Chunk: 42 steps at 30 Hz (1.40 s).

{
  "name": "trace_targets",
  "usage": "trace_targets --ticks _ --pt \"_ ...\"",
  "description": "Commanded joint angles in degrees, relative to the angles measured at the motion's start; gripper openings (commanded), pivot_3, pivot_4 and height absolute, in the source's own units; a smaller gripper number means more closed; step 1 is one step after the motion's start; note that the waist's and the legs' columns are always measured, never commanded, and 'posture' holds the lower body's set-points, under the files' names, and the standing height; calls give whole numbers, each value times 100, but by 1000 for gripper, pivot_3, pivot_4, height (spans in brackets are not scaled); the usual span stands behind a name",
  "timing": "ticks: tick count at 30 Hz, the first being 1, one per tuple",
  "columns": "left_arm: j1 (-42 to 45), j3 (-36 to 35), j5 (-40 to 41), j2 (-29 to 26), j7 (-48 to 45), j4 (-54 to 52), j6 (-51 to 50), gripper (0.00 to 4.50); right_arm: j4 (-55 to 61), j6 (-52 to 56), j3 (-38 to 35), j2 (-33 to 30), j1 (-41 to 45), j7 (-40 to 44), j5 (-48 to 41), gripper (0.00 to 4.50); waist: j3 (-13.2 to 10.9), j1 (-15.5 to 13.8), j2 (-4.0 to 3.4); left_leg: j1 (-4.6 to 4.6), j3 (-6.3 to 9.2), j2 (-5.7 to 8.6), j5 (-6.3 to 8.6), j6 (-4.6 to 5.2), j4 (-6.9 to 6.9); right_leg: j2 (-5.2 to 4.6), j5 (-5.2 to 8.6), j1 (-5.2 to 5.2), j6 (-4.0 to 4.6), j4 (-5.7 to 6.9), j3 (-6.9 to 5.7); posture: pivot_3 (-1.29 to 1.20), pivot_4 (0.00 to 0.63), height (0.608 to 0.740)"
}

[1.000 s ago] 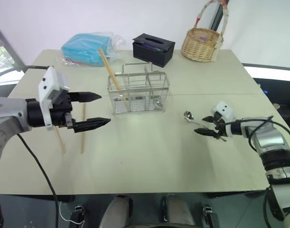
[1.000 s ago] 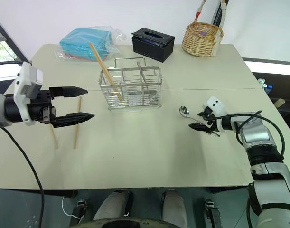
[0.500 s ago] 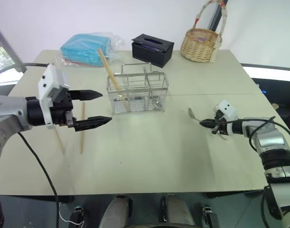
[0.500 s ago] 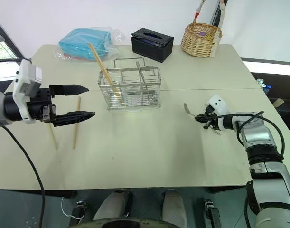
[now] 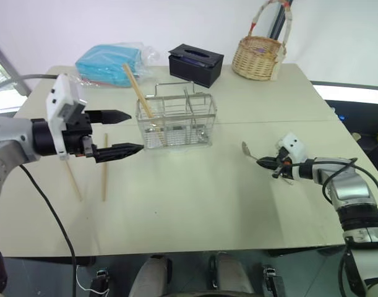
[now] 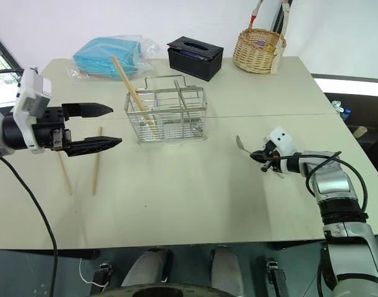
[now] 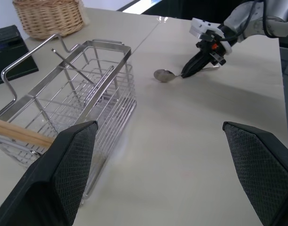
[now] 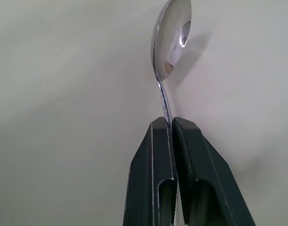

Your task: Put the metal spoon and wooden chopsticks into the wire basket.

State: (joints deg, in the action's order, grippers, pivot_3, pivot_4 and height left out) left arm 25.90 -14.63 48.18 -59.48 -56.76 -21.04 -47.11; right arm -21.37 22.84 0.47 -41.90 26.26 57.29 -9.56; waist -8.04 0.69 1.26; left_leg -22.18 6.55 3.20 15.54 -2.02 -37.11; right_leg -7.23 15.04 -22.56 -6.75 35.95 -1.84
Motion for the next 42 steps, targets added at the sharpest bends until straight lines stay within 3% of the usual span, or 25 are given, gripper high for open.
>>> trace_targets --ticks 1,12,17,21,25,27,32,37,42 --pt "263 -97 130 11 -31 12 9 4500 103 32 -119 -22 68 -47 -59 30 -1 0 1 0 0 0 0 0 0 0 0 0 0 0 0 0 150 661" --pt "371 -54 28 27 -24 57 88 4500 433 -15 -36 -76 -33 19 -63 30 -2 2 0 0 -2 0 0 0 -1 0 0 -2 -1 3 2 0 150 661" --pt "378 -80 -44 32 2 85 144 4500 1820 548 -574 -207 -128 557 -1101 30 -11 3 -14 -4 0 0 0 0 1 0 -8 -7 -16 5 2 0 150 661" --pt "372 -110 -65 117 81 50 183 4500 2380 1259 -945 -90 448 425 -1902 30 -11 11 -13 -6 -2 0 0 0 -2 0 -8 -10 -15 4 6 0 150 661" --pt "307 -140 -122 213 133 94 260 4500 2297 1730 -1037 819 1769 -663 -2272 30 -8 37 -7 -1 -1 -5 0 0 0 3 -1 -13 -1 3 7 0 150 661" --pt "295 -135 -138 243 149 83 278 4500 2255 1814 -1031 1045 2001 -935 -2266 30 -7 20 -6 0 2 -8 -1 0 4 7 -1 -17 -2 7 8 0 150 661" --pt "370 -115 -179 362 246 117 326 4500 1167 773 -754 2494 3003 -2354 -1568 30 -2 22 3 -16 10 4 -4 -6 7 6 -12 -54 -15 13 16 0 150 661" --pt "374 -184 -150 355 335 65 276 4500 26 -306 -801 3240 3494 -2861 -1270 30 -3 9 2 -26 11 9 -8 -14 7 6 -17 -68 -14 24 17 0 150 661" --pt "340 -309 -76 308 484 -9 192 4500 -712 -1007 -708 3542 3560 -2883 -1085 30 -8 45 -5 -26 10 9 -8 -13 8 14 -17 -71 -15 28 18 0 150 661"
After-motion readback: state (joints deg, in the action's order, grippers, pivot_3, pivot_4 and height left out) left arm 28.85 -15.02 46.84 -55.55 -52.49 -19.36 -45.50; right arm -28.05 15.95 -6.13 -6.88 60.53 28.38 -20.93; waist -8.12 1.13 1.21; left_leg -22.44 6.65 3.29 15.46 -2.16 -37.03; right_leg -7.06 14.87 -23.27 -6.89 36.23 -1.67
